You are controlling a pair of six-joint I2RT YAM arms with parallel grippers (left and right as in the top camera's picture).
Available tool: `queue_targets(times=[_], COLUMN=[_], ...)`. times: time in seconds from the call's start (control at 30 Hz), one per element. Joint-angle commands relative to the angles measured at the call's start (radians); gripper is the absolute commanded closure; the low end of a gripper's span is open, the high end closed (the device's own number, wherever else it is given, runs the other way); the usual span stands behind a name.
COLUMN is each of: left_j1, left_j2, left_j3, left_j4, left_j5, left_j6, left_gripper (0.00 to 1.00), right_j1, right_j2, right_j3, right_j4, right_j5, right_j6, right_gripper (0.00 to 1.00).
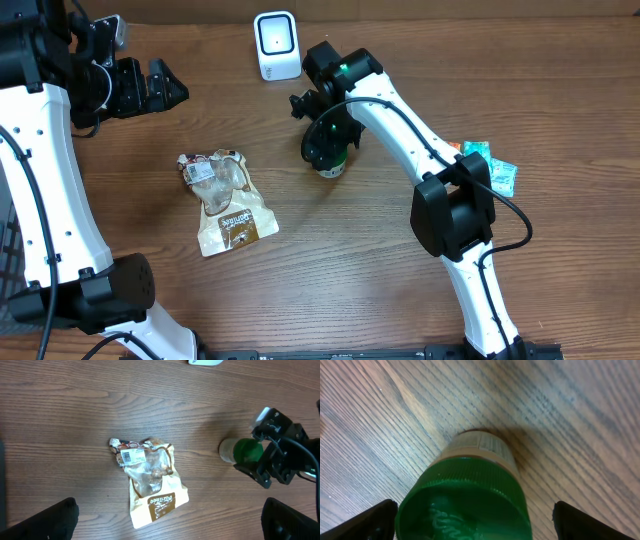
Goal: Scan the item barcode
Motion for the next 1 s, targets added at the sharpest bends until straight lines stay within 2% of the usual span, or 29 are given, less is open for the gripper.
queue_targets(times=[0.0, 0.23, 0.37, 0.4, 0.57, 0.67, 0.73, 0.83, 0.93, 0.97], left_j1=[-0.007, -0.007, -0.007, -0.007, -0.007, -0.007, -0.007, -0.007, -0.007, -0.007], left_j2=[-0.008, -0.008, -0.008, -0.008, -0.008, -0.008, -0.008, -0.008, -0.008, -0.008], left_j3=[0.016, 0.016, 0.016, 0.016, 0.016, 0.016, 0.016, 0.016, 0.016, 0.016], left_j4=[-0.002, -0.002, -0.002, -0.002, -0.002, -0.002, -0.002, -0.002, -0.002, -0.002], left_j5=[0.008, 0.008, 0.008, 0.008, 0.008, 0.008, 0.008, 0.008, 0.008, 0.008], left_j6=[0.016, 0.016, 0.016, 0.016, 0.016, 0.016, 0.016, 0.016, 0.016, 0.016], left_gripper=[0.01, 0.00, 0.00, 0.00, 0.01, 0.00, 0.01, 0.00, 0.00, 0.00], right_j1=[0.002, 0.002, 0.002, 0.002, 0.002, 0.000, -0.001, 0.003, 0.016, 0.017], right_j2=[-0.012, -0.012, -0.012, -0.012, -0.012, -0.012, -0.012, -0.012, -0.012, -0.012], right_j3=[-0.012, -0.012, -0.011, -0.011, -0.011, -0.011, -0.011, -0.011, -0.011, -0.011], right_j4=[0.005, 0.002, 0.005, 0.005, 0.005, -0.002, -0.003, 0.031, 0.072, 0.075], right_j5=[-0.013, -0.014, -0.013, -0.013, -0.013, 0.007, 0.018, 0.017, 0.036, 0.055], right_j6=[0.000, 0.007, 0.087, 0.122, 0.369, 0.621, 0.872, 1.015, 1.044, 1.045], right_gripper=[0.09, 0.29, 0.43, 0.45, 0.46, 0.49, 0.48, 0.47, 0.23, 0.11])
